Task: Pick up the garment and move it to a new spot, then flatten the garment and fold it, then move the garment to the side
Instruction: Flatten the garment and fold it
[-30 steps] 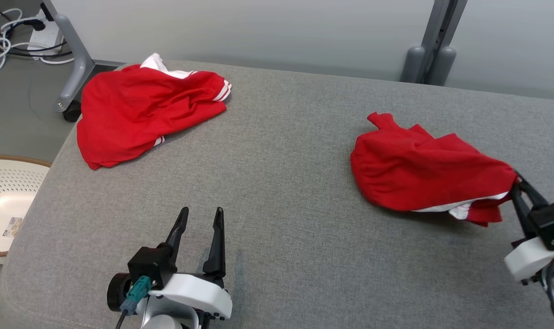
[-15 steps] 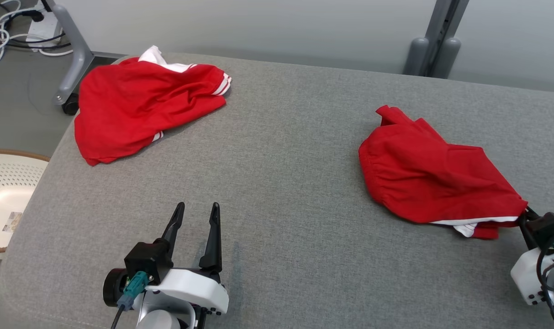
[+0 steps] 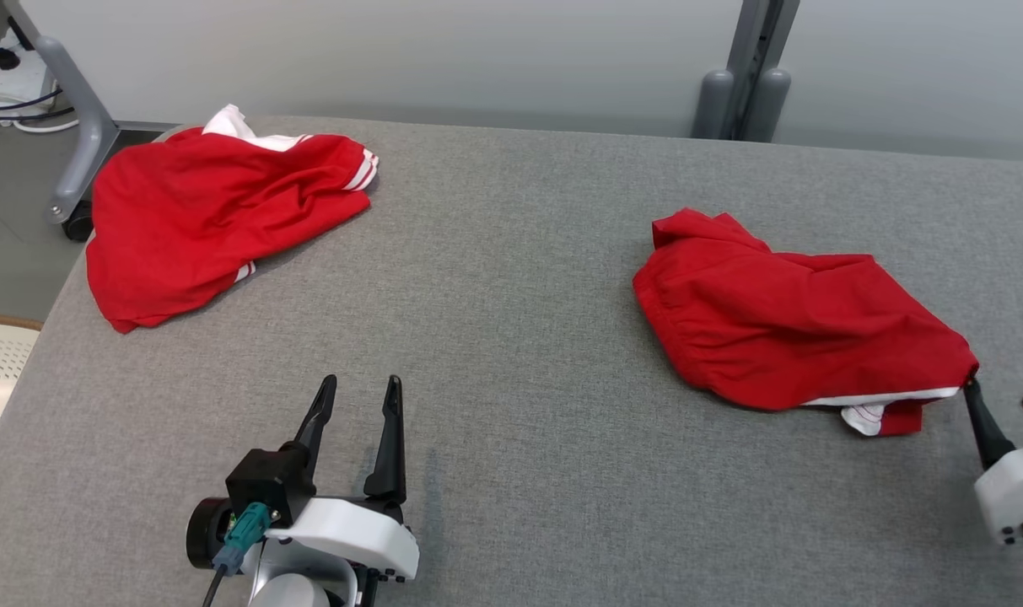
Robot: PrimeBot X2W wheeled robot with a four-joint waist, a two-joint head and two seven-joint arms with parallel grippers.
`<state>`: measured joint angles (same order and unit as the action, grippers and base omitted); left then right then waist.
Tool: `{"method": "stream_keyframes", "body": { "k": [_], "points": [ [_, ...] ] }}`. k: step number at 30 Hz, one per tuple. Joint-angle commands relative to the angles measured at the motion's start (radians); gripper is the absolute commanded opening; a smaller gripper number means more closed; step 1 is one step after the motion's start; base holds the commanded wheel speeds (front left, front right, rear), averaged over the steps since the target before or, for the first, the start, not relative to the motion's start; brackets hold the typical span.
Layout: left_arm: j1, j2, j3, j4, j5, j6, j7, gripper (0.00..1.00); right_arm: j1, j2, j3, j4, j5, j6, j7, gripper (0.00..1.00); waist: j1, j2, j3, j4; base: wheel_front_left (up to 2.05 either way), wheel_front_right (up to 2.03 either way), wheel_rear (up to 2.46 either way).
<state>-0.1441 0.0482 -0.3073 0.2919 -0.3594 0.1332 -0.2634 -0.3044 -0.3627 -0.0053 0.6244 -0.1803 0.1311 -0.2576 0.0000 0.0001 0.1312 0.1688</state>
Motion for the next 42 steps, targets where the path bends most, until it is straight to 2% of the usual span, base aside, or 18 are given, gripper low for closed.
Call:
{"method": "stream_keyframes", "body": {
  "k": [1, 4, 6, 11, 14, 20, 24, 28, 29, 30, 31, 32, 34, 39, 42],
  "points": [
    [0.006, 0.004, 0.004, -0.002, 0.006, 0.003, -0.002, 1.0, 0.021, -0.009, -0.032, -0.036, 0.008, -0.001, -0.008, 1.0, 0.0, -0.0001, -0.002, -0.006, 0.0, 0.0, 0.0],
    [0.007, 0.004, 0.006, 0.0, 0.006, 0.0, -0.002, 1.0, 0.054, -0.001, -0.084, -0.117, 0.008, 0.0, -0.009, 1.0, 0.0, -0.0001, -0.003, -0.01, 0.0, 0.0, 0.0],
    [0.007, 0.004, 0.006, 0.0, 0.006, -0.003, -0.002, 1.0, 0.075, 0.017, -0.077, -0.176, 0.015, 0.0, -0.009, 1.0, 0.0, -0.0001, -0.003, -0.01, 0.0, 0.0, 0.0],
    [-0.001, 0.004, 0.0, 0.001, 0.003, -0.006, -0.002, 1.0, 0.102, 0.044, 0.015, -0.281, 0.03, 0.0, -0.009, 1.0, 0.0, -0.0001, 0.004, -0.001, 0.0, 0.0, 0.0],
    [-0.01, 0.004, -0.005, -0.001, 0.0, -0.005, -0.002, 1.0, 0.102, 0.057, 0.124, -0.306, 0.055, 0.0, -0.009, 1.0, 0.0, -0.0001, 0.012, 0.015, 0.0, 0.0, 0.0],
    [-0.026, 0.004, -0.021, -0.001, -0.01, -0.003, -0.002, 1.0, 0.033, 0.04, 0.312, -0.209, 0.105, 0.0, 0.005, 1.0, 0.0, -0.0001, 0.029, 0.074, 0.0, 0.0, 0.0],
    [-0.03, 0.004, -0.023, -0.002, -0.013, 0.002, -0.002, 1.0, -0.024, 0.023, 0.375, -0.099, 0.121, 0.0, 0.004, 1.0, 0.0, -0.0001, 0.038, 0.115, 0.0, 0.0, 0.0],
    [-0.032, 0.004, -0.025, 0.0, -0.021, 0.001, -0.002, 1.0, -0.077, 0.003, 0.405, 0.01, 0.087, 0.0, 0.006, 1.0, 0.0, -0.0001, 0.042, 0.152, 0.0, 0.0, 0.0],
    [-0.031, 0.004, -0.025, -0.001, -0.021, 0.002, -0.002, 1.0, -0.087, 0.0, 0.406, 0.035, 0.072, 0.0, 0.008, 0.9, 0.0, -0.0001, 0.041, 0.16, 0.0, 0.0, 0.0],
    [-0.029, 0.004, -0.025, -0.002, -0.021, 0.003, -0.002, 1.0, -0.094, 0.001, 0.402, 0.058, 0.062, 0.0, 0.006, 0.9, 0.0, -0.0001, 0.041, 0.166, 0.0, 0.0, 0.0],
    [-0.026, 0.004, -0.025, -0.002, -0.022, 0.003, -0.002, 1.0, -0.101, 0.002, 0.393, 0.078, 0.052, 0.0, 0.006, 0.43, 0.0, -0.0001, 0.04, 0.17, 0.0, 0.0, 0.0],
    [-0.024, 0.004, -0.025, -0.001, -0.022, 0.004, -0.002, 1.0, -0.109, 0.004, 0.385, 0.094, 0.044, 0.0, 0.006, 0.36, 0.0, -0.0001, 0.039, 0.173, 0.0, 0.0, 0.0],
    [-0.02, 0.004, -0.024, -0.001, -0.022, 0.005, -0.002, 1.0, -0.125, 0.015, 0.357, 0.108, 0.036, -0.001, -0.001, 0.0, 0.0, -0.0001, 0.037, 0.177, 0.0, 0.0, 0.0],
    [-0.005, 0.004, -0.021, 0.004, -0.017, 0.004, -0.002, 1.0, -0.124, 0.055, 0.297, 0.06, 0.058, 0.0, -0.008, 0.0, 0.0, -0.0001, 0.02, 0.162, 0.0, 0.0, 0.0],
    [0.002, 0.004, -0.022, 0.006, -0.014, 0.001, -0.002, 1.0, -0.111, 0.069, 0.289, -0.026, 0.071, 0.0, -0.009, 0.0, 0.0, -0.0001, 0.009, 0.144, 0.0, 0.0, 0.0]
  ]
}}
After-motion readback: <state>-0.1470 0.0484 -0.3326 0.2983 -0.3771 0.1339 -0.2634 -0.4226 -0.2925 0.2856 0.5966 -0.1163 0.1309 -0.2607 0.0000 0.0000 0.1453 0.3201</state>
